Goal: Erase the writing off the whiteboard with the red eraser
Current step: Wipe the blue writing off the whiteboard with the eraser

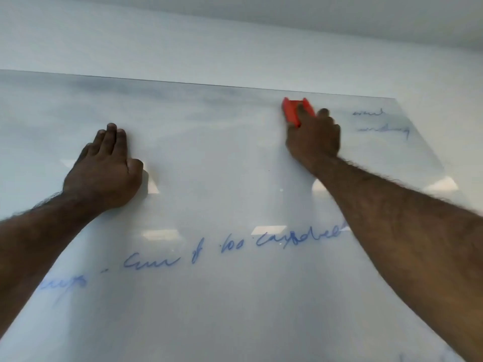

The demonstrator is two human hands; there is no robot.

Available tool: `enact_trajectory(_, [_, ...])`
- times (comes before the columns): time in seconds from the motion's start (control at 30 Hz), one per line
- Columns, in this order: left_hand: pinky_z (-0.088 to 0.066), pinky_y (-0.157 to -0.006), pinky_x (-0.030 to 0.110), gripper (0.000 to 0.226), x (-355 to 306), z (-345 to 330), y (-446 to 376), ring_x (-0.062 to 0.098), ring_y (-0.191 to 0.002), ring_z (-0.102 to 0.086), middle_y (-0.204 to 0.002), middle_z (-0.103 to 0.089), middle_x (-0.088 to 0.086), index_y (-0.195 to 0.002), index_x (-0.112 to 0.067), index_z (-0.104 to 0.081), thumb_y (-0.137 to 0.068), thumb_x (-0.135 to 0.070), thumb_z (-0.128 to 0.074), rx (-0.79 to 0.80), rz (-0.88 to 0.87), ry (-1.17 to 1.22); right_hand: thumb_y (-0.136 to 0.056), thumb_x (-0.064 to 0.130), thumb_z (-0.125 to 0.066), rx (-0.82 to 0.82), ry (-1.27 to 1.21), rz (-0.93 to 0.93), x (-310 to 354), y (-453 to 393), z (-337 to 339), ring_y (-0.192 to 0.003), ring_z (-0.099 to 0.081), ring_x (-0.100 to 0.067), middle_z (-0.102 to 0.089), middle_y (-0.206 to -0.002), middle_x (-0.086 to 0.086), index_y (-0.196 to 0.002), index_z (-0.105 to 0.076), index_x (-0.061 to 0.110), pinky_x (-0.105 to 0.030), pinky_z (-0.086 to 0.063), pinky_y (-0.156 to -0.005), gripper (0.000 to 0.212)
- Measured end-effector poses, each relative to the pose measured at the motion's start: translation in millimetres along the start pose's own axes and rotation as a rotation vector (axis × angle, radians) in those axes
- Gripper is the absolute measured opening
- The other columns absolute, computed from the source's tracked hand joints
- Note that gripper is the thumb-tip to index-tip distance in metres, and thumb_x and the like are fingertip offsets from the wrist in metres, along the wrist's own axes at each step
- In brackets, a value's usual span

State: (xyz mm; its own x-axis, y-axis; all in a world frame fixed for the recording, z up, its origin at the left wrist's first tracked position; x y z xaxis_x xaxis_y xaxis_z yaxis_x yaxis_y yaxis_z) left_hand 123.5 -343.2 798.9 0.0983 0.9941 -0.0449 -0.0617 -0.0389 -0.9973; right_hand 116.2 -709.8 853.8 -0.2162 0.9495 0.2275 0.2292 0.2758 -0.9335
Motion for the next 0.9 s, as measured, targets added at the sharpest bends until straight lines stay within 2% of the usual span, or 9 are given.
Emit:
enact_trajectory(0.07, [-0.007,-0.123,0.04,0.086,-14.6,-2.8,-1.9,0.026,-0.153,-0.003,-0.166,-0.003,0.014,-0.156,-0.002,-0.011,-0.081,-0.043,-0.009,-0.005,-0.03,-0.003,-0.095,0.037,-0.049,0.021,-0.074,0.234,54.4,26.4,0.6,-0.101,-0.056,-0.041,-0.052,-0.123,-0.02,-0.146,-0.04,0.031,-0.045,-0.042,-0.091,0.052])
enact_trajectory(0.17, [-0.008,-0.123,0.04,0.086,-28.0,-7.6,-6.0,0.026,-0.153,-0.004,-0.166,-0.004,0.013,-0.157,-0.003,-0.012,-0.081,-0.043,-0.009,-0.013,-0.045,-0.002,-0.093,0.044,-0.051,0.042,-0.117,0.515,112.3,69.4,-7.3,-0.098,-0.056,-0.031,-0.053,-0.117,-0.012,-0.143,-0.045,0.03,-0.039,-0.042,-0.085,0.052])
enact_trajectory(0.33, [-0.007,-0.123,0.038,0.086,-32.8,-8.8,-14.5,0.023,-0.153,-0.004,-0.166,-0.003,0.01,-0.157,-0.005,-0.012,-0.081,-0.045,-0.011,-0.004,-0.056,-0.002,-0.094,0.046,-0.05,0.01,-0.093,0.6,92.5,59.0,-10.0,-0.095,-0.056,-0.029,-0.053,-0.112,-0.011,-0.145,-0.043,0.031,-0.038,-0.043,-0.083,0.053])
enact_trajectory(0.43, [-0.008,-0.123,0.04,0.086,-32.8,-8.2,-18.7,0.026,-0.153,-0.004,-0.166,-0.004,0.013,-0.156,-0.003,-0.011,-0.081,-0.044,-0.011,0.006,-0.087,-0.025,-0.093,0.043,-0.051,0.012,-0.083,0.429,35.7,24.1,-6.1,-0.091,-0.057,-0.039,-0.054,-0.11,-0.017,-0.145,-0.041,0.035,-0.043,-0.046,-0.081,0.054])
enact_trajectory(0.57, [-0.01,-0.123,0.043,0.085,-33.4,-11.0,-16.7,0.029,-0.152,-0.005,-0.165,-0.006,0.017,-0.156,0.0,-0.011,-0.082,-0.043,-0.01,-0.02,-0.119,-0.059,-0.096,0.048,-0.044,0.029,0.041,0.079,-82.9,-9.9,2.8,-0.103,-0.054,-0.043,-0.049,-0.116,-0.023,-0.15,-0.031,0.038,-0.045,-0.044,-0.091,0.056])
enact_trajectory(0.67, [-0.009,-0.124,0.039,0.084,-36.2,-9.6,-13.9,0.025,-0.153,-0.006,-0.166,-0.006,0.013,-0.156,-0.003,-0.012,-0.082,-0.043,-0.011,-0.035,-0.088,-0.017,-0.097,0.057,-0.036,0.05,0.09,-0.269,-161.4,-14.2,18.4,-0.12,-0.046,-0.048,-0.042,-0.131,-0.028,-0.149,-0.033,0.034,-0.05,-0.036,-0.105,0.057])
enact_trajectory(0.73, [-0.007,-0.124,0.037,0.084,-40.2,-8.2,-11.5,0.023,-0.153,-0.005,-0.166,-0.004,0.011,-0.157,-0.004,-0.011,-0.083,-0.043,-0.011,-0.032,-0.085,-0.002,-0.098,0.058,-0.029,0.053,0.106,-0.523,-202.0,-6.3,29.9,-0.128,-0.038,-0.048,-0.037,-0.139,-0.029,-0.145,-0.038,0.023,-0.052,-0.029,-0.109,0.059])
enact_trajectory(0.8, [-0.005,-0.124,0.035,0.082,-42.8,-7.0,-9.2,0.021,-0.153,-0.002,-0.166,-0.001,0.01,-0.157,-0.005,-0.009,-0.085,-0.042,-0.012,-0.02,-0.081,0.001,-0.101,0.052,-0.023,0.068,0.103,-0.651,-219.2,-1.8,36.5,-0.132,-0.033,-0.046,-0.035,-0.144,-0.026,-0.142,-0.037,0.012,-0.051,-0.024,-0.111,0.059])
enact_trajectory(0.9, [-0.003,-0.124,0.034,0.07,-42.2,-6.4,-8.5,0.019,-0.153,0.0,-0.166,0.002,0.008,-0.158,-0.006,-0.007,-0.096,-0.036,-0.019,-0.021,-0.078,-0.002,-0.105,0.045,-0.018,0.073,0.077,-0.647,-190.6,-13.1,35.4,-0.133,-0.033,-0.043,-0.037,-0.145,-0.024,-0.141,-0.038,0.005,-0.047,-0.025,-0.11,0.057])
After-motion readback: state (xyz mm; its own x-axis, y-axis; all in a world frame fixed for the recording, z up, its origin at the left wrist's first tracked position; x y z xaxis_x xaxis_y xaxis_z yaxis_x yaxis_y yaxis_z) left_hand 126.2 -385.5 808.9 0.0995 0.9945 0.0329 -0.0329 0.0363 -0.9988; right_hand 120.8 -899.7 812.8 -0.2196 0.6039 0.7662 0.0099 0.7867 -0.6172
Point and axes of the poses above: each hand's wrist, its own y-axis away from the middle knuckle, its own z-axis out of the back of the hand, x = y × z, the point moved 2 cm from there along -y, towards the middle knuckle
